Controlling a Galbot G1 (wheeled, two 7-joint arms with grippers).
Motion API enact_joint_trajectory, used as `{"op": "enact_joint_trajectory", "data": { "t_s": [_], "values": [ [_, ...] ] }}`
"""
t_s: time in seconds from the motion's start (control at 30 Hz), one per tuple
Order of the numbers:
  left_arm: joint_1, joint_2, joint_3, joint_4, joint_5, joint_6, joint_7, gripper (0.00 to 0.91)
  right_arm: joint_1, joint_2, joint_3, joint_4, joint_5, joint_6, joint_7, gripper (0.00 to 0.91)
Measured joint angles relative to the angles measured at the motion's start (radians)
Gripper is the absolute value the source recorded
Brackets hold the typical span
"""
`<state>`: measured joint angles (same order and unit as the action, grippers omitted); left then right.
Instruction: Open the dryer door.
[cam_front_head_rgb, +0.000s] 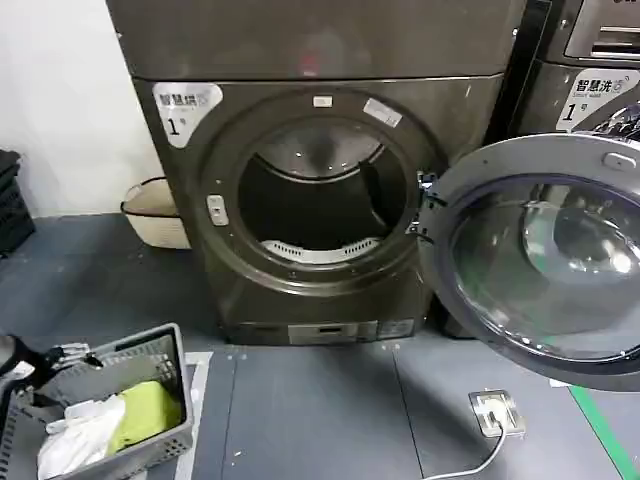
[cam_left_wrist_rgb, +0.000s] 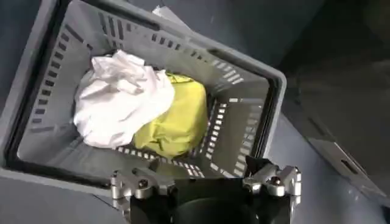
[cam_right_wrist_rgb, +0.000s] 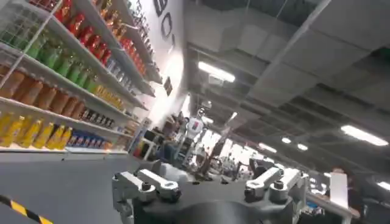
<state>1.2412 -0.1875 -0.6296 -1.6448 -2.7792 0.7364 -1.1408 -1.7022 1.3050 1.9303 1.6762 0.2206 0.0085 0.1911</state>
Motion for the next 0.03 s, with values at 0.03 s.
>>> {"op": "enact_joint_trajectory", "data": {
  "t_s": [0.03],
  "values": [
    [0.002,-0.001,0.000,0.000,0.001,0.000,0.000,0.907,0.001,0.000,-0.001,0.000,-0.001,0.000,0.000,0.907]
  ]
}}
